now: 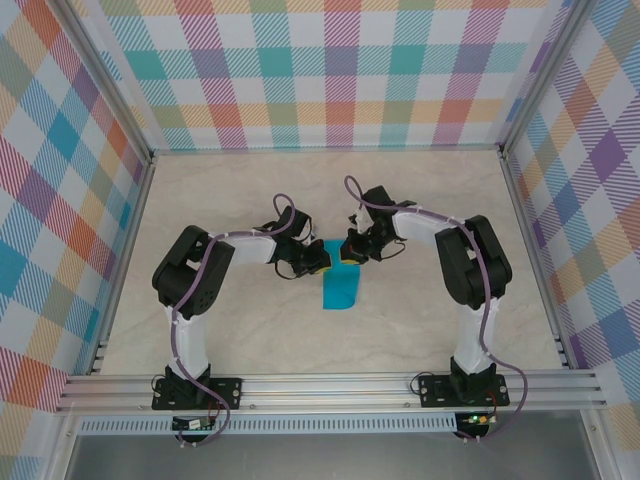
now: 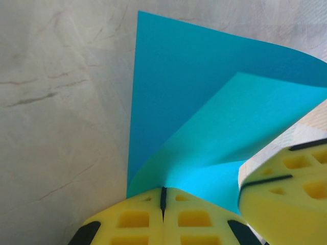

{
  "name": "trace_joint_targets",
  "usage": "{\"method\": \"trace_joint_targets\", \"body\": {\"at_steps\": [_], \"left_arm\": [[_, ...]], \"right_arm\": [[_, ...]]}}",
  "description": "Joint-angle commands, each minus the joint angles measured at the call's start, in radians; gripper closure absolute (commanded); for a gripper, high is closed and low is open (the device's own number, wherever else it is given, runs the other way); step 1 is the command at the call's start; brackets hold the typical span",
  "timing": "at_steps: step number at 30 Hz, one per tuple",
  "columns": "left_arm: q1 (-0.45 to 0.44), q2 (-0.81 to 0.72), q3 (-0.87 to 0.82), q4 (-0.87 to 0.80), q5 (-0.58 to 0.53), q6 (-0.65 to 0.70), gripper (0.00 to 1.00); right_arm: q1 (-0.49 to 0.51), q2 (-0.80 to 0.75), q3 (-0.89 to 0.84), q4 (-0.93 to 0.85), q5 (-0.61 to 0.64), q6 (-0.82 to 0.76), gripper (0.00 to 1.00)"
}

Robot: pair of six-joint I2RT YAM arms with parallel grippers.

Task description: Fold a paper plane with a square sheet of paper (pick it up from the middle)

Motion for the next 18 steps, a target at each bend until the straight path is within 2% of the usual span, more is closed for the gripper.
{"method": "trace_joint_targets", "body": {"at_steps": [1,13,18], "left_arm": [[-0.006,0.159,-0.091,-0.321,-0.210,0.007,1.00],[-0.004,0.152,-0.102,-0.315,-0.225,0.005,1.00],[-0.004,0.151,-0.092,-0.322,-0.226,0.014,1.00]], "right_arm": [[-0.006,0.003,-0.020,0.029,-0.012,-0.032,1.00],[-0.118,-0.086,-0.153,0.022,0.096,-0.057,1.00],[-0.095,-0.132,-0.112,0.033,0.035,-0.039,1.00]]}}
